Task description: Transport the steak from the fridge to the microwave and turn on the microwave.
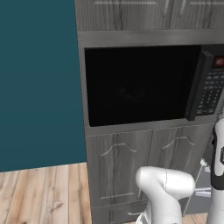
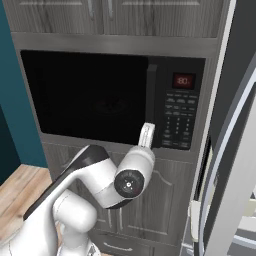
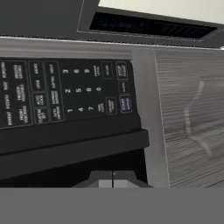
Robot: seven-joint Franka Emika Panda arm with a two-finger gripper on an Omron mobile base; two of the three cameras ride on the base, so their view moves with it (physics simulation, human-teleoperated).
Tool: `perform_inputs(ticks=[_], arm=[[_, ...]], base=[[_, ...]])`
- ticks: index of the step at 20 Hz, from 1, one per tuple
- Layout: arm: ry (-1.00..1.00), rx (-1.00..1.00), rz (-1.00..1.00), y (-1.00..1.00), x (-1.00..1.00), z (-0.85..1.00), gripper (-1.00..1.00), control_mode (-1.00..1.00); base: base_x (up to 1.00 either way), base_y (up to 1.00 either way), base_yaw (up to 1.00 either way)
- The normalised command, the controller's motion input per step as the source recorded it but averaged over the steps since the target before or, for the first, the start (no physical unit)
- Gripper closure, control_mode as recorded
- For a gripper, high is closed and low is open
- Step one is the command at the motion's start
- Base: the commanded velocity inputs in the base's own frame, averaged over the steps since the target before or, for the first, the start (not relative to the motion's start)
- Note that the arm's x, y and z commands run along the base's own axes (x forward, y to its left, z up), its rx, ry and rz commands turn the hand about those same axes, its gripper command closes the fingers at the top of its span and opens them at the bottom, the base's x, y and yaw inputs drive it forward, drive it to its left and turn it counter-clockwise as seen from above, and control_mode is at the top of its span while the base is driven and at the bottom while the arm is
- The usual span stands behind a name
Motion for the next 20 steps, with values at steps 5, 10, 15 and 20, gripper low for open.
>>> perform_inputs(ticks=[5,10,15,20], arm=[[0.00,0.02,0.00,-0.01,0.01,-0.11,1.00,-1.00],[0.00,0.03,0.00,-0.08,0.01,-0.08,1.00,-1.00],[-0.01,0.01,0.00,-0.04,0.00,-0.09,1.00,-1.00],[0.00,0.00,0.00,0.00,0.08,-0.07,1.00,-1.00]], base=[[0.00,0.00,0.00],[0.00,0.00,0.00],[0.00,0.00,0.00],[0.00,0.00,0.00]])
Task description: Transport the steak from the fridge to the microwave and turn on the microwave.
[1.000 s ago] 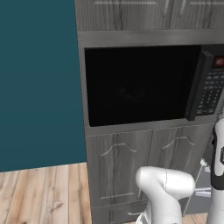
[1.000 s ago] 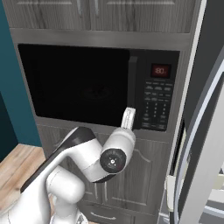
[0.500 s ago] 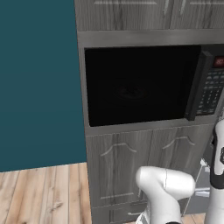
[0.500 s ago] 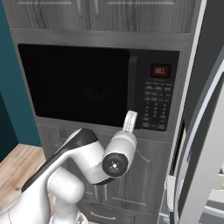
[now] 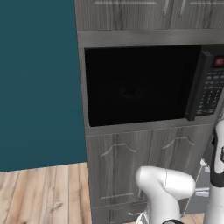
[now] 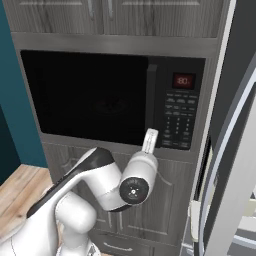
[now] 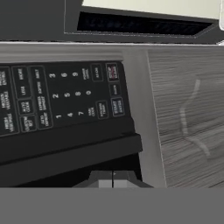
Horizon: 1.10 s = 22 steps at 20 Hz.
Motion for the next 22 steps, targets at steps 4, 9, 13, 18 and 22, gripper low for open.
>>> perform_inputs(ticks=[4,9,13,18,22], arm=[[0.00,0.01,0.00,-0.03,0.21,-0.04,1.00,-1.00],[0.00,0.00,0.00,-0.10,0.25,-0.10,1.00,-1.00],[0.00,0.00,0.00,-0.13,0.21,-0.15,1.00,-1.00],[0.00,0.00,0.00,-0.08,0.21,-0.11,1.00,-1.00],[0.00,0.00,0.00,-0.04,0.20,-0.02,1.00,-1.00]], base=[[0.00,0.00,0.00],[0.00,0.00,0.00],[0.00,0.00,0.00],[0.00,0.00,0.00],[0.00,0.00,0.00]])
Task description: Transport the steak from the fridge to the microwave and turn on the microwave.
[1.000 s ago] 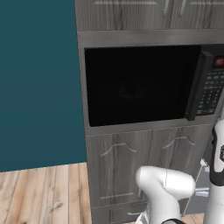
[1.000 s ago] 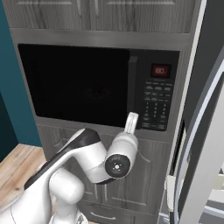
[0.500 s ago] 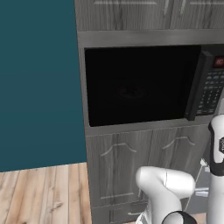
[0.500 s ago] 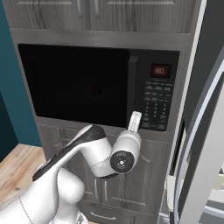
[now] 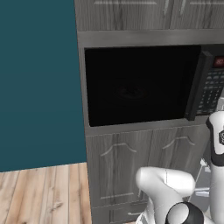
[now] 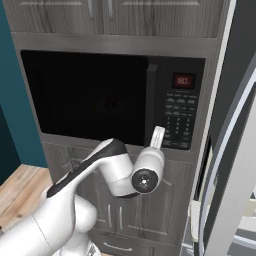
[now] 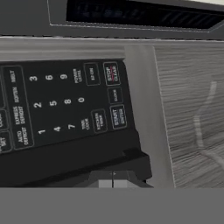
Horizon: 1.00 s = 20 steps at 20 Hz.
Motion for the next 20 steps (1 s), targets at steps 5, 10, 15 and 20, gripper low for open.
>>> perform_inputs(ticks=[5,10,15,20], arm=[[0.00,0.00,0.00,-0.11,0.19,-0.02,1.00,-1.00],[0.00,0.00,0.00,-0.12,0.11,-0.14,1.00,-1.00],[0.00,0.00,0.00,-0.01,0.07,-0.16,1.00,-1.00],[0.00,0.00,0.00,-0.01,0.16,-0.02,1.00,-1.00]], base=[[0.00,0.00,0.00],[0.00,0.00,0.00],[0.00,0.00,0.00],[0.00,0.00,0.00]])
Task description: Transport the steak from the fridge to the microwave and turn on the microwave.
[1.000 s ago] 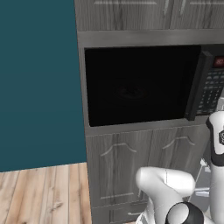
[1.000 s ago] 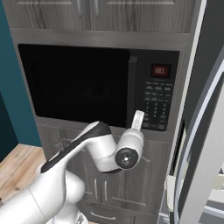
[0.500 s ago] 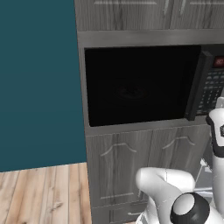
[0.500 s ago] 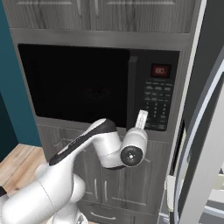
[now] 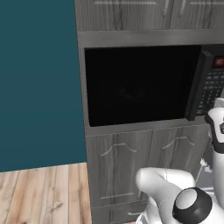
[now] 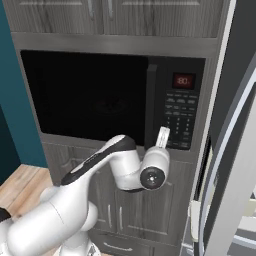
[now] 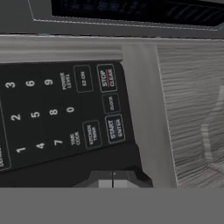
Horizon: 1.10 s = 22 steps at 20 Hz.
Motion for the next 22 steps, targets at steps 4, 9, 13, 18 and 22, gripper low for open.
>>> perform_inputs(ticks=[4,9,13,18,22], arm=[[0.00,0.00,0.00,-0.04,0.21,-0.02,1.00,-1.00],[0.00,0.00,0.00,-0.02,0.19,-0.08,1.00,-1.00],[0.00,0.00,0.00,-0.02,0.16,-0.07,1.00,-1.00],[0.00,0.00,0.00,-0.06,0.17,-0.08,1.00,-1.00],[0.00,0.00,0.00,-0.07,0.17,-0.10,1.00,-1.00]], base=[[0.00,0.00,0.00],[0.00,0.00,0.00],[0.00,0.00,0.00],[0.00,0.00,0.00],[0.00,0.00,0.00]])
